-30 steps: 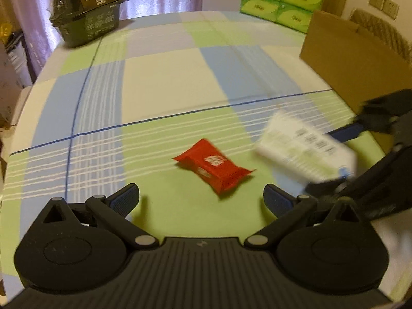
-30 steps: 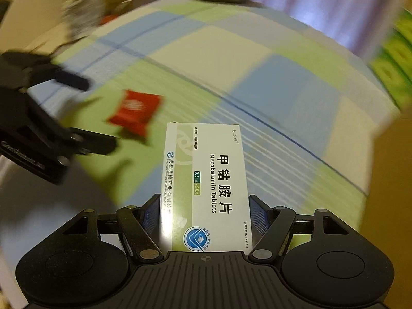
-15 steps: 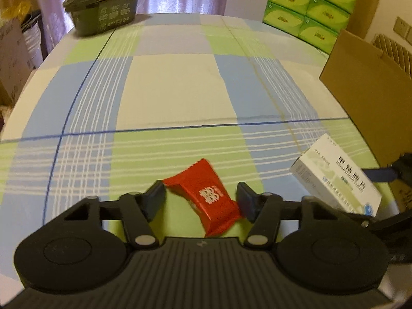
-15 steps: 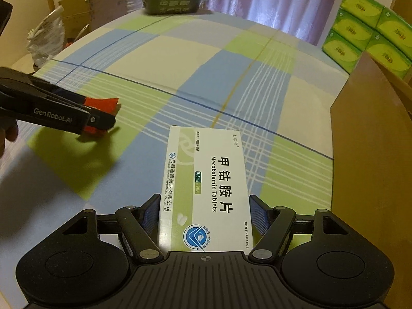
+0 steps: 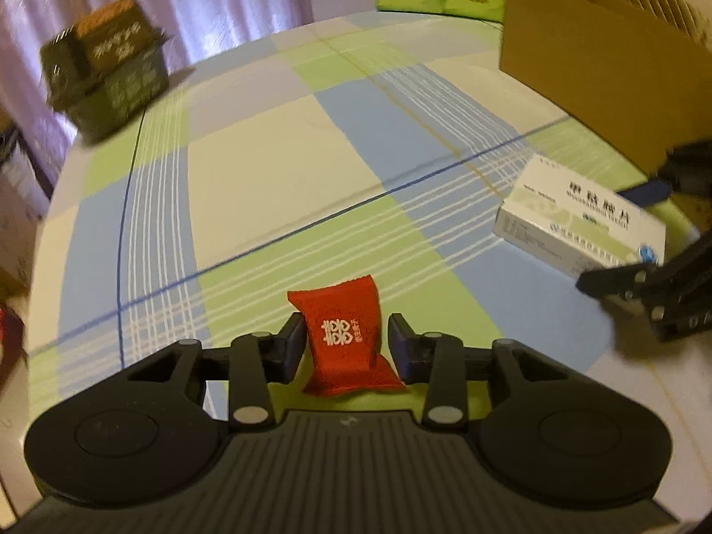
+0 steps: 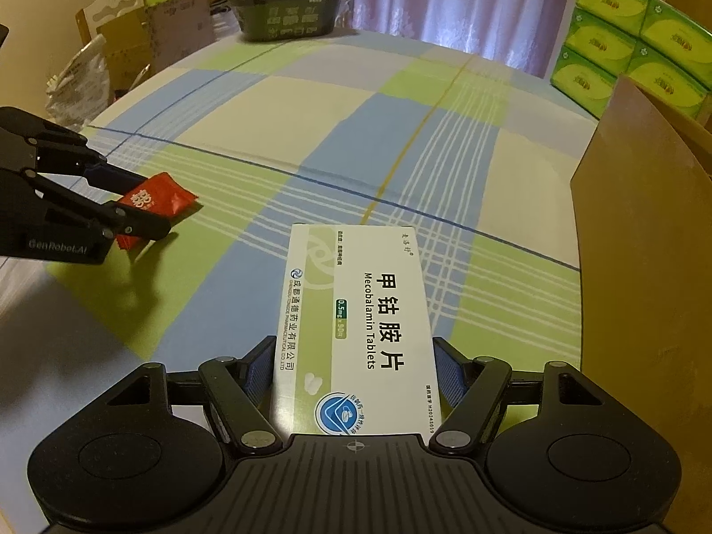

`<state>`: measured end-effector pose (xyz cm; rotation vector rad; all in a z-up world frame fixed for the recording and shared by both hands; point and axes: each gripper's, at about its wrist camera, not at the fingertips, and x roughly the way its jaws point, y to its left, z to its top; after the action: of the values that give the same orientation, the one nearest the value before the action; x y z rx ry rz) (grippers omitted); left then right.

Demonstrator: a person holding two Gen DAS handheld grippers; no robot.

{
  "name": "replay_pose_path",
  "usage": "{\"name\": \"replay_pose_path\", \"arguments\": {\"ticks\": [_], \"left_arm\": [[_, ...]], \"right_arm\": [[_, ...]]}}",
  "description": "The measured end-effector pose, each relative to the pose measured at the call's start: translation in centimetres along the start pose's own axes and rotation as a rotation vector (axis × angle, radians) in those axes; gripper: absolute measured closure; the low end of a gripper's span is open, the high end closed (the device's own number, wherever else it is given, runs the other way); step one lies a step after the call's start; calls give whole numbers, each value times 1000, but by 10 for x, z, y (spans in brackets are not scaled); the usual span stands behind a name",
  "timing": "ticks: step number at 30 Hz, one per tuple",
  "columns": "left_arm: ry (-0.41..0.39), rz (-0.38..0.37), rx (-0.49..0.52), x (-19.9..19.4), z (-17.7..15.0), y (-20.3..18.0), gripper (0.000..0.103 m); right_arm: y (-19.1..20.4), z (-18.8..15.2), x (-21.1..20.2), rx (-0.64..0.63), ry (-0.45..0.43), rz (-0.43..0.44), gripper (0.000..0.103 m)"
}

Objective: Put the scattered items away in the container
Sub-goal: 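Lift and carry the medicine box and red candy toward the cardboard box with both tools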

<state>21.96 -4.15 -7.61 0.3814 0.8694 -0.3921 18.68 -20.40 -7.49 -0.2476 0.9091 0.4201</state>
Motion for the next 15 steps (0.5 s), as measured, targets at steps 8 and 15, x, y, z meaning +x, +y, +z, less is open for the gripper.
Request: {"name": "replay_pose_path", "arguments": {"ticks": [8,15], "left_arm": [[21,-10,-48,4,0,6,68],[15,-63,-103,0,2,8,81]], "right_arm": [[-11,-4,-1,65,-27,6,29],[-15,-4,-1,94,-49,10,29]]}}
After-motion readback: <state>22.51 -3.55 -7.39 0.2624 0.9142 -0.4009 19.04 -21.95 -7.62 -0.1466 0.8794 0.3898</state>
